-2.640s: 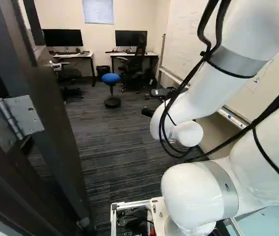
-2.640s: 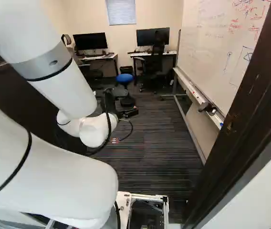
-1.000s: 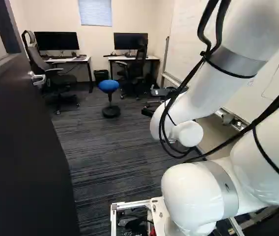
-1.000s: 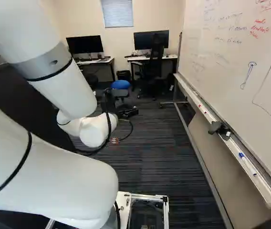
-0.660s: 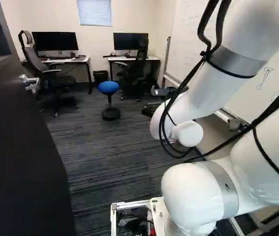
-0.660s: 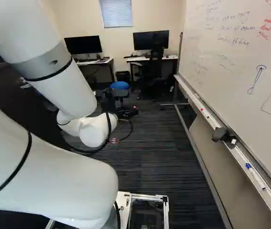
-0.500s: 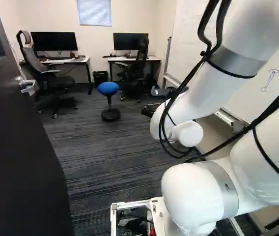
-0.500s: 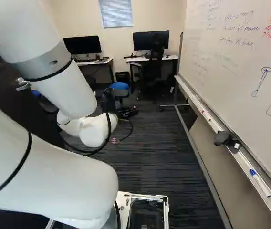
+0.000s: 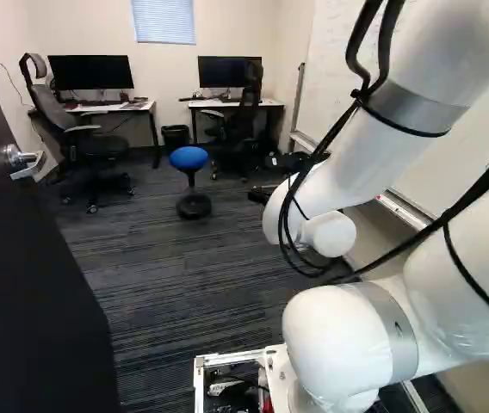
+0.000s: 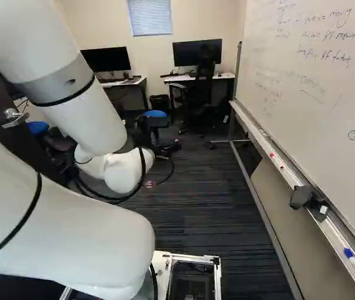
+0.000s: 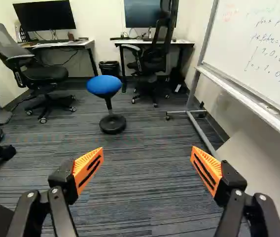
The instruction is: Open the door and move inside
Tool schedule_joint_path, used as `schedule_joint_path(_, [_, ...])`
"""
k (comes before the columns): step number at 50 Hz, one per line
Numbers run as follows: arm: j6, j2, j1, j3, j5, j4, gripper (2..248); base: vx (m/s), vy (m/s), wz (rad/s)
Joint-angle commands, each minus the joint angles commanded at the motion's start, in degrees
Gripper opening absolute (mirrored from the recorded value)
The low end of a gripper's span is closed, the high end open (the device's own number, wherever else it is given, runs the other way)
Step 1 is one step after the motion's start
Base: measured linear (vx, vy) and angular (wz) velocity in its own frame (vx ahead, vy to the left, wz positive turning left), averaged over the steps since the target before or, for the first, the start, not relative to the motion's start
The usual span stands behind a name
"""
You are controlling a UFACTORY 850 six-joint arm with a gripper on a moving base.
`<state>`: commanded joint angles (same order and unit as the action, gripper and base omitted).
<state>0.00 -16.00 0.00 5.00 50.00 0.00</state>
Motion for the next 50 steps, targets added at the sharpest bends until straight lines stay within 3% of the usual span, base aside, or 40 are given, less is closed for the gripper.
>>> schedule_joint_path(50, [0.0, 0.0, 0.0, 0.0, 0.0, 0.0, 247, 0.198, 0.005, -0.016])
